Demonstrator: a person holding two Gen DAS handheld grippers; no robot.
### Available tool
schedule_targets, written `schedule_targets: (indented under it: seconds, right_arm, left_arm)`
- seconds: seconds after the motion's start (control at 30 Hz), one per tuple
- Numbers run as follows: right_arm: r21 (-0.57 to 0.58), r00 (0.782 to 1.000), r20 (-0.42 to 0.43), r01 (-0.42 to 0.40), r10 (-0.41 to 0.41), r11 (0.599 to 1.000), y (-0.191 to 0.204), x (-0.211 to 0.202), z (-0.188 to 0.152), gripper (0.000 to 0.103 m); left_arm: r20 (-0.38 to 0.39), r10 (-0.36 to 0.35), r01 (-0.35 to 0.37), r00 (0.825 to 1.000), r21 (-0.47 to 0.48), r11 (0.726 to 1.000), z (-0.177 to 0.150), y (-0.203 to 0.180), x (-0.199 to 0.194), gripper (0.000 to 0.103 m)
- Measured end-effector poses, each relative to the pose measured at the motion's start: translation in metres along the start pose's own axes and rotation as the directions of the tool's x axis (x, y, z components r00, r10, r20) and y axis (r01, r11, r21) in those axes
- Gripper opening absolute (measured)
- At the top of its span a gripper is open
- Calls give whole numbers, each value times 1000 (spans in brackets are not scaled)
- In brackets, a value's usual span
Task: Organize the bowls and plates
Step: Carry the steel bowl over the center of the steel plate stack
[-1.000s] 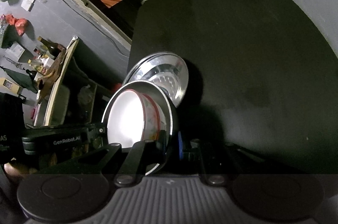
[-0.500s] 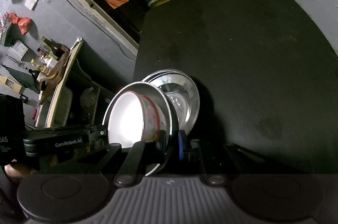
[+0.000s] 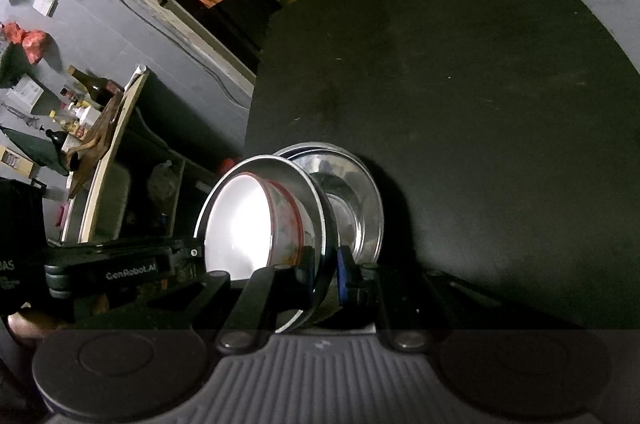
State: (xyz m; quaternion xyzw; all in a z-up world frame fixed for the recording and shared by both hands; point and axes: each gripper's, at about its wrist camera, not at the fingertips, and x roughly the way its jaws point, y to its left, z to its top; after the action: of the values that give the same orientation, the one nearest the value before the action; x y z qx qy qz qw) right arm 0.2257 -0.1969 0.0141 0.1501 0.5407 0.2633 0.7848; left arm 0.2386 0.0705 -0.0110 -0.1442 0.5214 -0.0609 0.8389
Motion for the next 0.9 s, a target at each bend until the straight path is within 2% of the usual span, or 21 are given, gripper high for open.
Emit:
schedule_targets:
  seconds: [0.33,0.9]
  right_arm:
    - [6,1000,-14,-2,2,1000,3,15,7,13]
    - [5,1000,-17,1,0,1000,3,17,5,13]
  left_arm:
    - [-12,11,-11,1000,-13,1000,3,11,8,9]
    - [-15,28,-28,999,-16,999,7,17,14,9]
